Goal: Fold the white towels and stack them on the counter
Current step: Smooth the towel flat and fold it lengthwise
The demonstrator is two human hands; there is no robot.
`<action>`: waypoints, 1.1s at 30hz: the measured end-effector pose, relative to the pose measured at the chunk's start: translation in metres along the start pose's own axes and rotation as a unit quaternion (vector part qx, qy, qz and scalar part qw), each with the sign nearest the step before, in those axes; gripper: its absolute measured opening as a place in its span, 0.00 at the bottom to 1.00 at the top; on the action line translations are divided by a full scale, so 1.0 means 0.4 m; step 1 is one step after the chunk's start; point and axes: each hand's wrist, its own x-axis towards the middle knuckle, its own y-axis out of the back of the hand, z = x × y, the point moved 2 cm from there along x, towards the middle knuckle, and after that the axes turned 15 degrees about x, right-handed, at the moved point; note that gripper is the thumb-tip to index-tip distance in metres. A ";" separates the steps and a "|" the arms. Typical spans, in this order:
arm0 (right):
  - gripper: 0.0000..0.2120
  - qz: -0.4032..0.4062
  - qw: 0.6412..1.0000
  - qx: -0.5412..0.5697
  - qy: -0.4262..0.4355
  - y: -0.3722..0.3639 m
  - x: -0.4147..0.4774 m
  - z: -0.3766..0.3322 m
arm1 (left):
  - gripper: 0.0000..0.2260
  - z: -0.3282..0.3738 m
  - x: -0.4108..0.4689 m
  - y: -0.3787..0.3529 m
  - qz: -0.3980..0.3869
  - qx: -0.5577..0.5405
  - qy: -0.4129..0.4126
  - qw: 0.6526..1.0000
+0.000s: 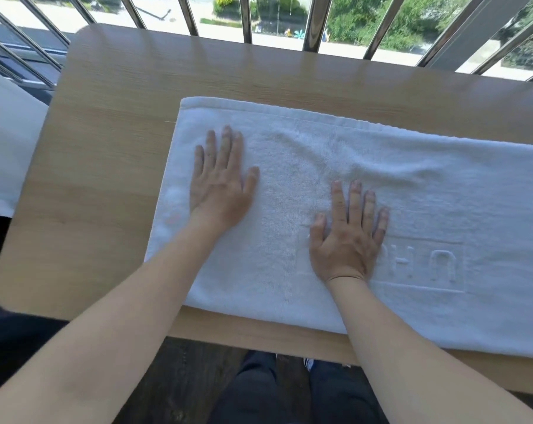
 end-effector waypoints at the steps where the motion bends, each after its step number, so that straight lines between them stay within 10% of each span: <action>1: 0.29 0.000 1.000 0.002 0.000 0.000 0.000 -0.001 | 0.32 0.028 -0.062 -0.011 -0.001 0.000 -0.030 1.000; 6: 0.28 -0.005 1.000 0.008 -0.005 0.003 -0.001 0.001 | 0.31 0.049 -0.331 -0.069 0.009 0.049 -0.133 0.990; 17: 0.28 -0.011 1.000 0.012 -0.008 0.007 -0.003 -0.002 | 0.31 -0.079 -0.301 -0.054 -0.022 0.067 -0.051 0.996; 27: 0.29 -0.009 1.000 0.010 -0.010 0.018 -0.002 -0.016 | 0.24 0.152 0.014 0.017 0.022 0.023 -0.255 0.966; 33: 0.30 -0.020 1.000 -0.008 -0.014 0.015 0.003 -0.015 | 0.22 0.238 0.179 0.040 0.035 0.069 -0.464 0.883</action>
